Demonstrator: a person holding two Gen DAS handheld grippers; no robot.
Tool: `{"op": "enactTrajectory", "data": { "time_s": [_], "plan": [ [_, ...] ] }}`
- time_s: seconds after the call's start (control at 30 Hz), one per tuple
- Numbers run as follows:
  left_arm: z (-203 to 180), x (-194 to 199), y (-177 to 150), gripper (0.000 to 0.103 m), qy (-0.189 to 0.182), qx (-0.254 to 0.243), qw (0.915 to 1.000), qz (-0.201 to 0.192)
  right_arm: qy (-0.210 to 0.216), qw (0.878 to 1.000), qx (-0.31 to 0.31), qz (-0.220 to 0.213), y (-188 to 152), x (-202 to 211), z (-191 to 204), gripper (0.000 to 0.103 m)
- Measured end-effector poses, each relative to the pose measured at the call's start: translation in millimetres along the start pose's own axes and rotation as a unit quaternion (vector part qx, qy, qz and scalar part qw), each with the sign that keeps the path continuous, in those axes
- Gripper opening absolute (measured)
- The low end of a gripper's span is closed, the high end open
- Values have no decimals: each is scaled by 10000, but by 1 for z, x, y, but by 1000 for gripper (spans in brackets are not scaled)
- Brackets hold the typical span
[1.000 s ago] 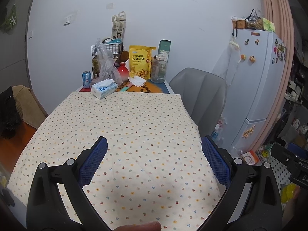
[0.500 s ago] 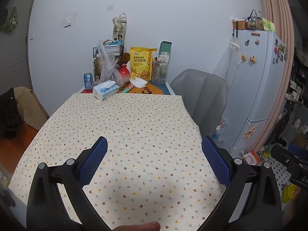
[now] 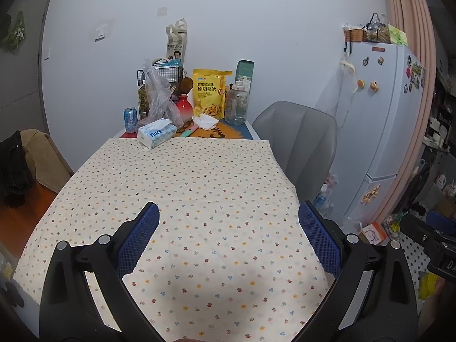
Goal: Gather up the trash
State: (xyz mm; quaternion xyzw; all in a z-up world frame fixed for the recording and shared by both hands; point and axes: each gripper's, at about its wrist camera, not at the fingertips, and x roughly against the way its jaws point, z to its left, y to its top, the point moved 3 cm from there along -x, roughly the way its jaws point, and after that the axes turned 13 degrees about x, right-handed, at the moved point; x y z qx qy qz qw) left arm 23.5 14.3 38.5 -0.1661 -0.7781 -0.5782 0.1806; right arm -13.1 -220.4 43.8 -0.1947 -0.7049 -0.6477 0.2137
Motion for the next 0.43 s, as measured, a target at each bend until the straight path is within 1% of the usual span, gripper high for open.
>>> {"op": "enactTrajectory", "data": {
  "time_s": [0.23, 0.43],
  "plan": [
    [7, -4, -1, 97, -42, 93, 9999, 59, 3, 10000, 20, 39, -2, -5, 4, 95],
    [20, -13, -6, 97, 63, 169, 9998, 120, 134, 9997, 72, 206, -5, -17, 12, 95]
  ]
}}
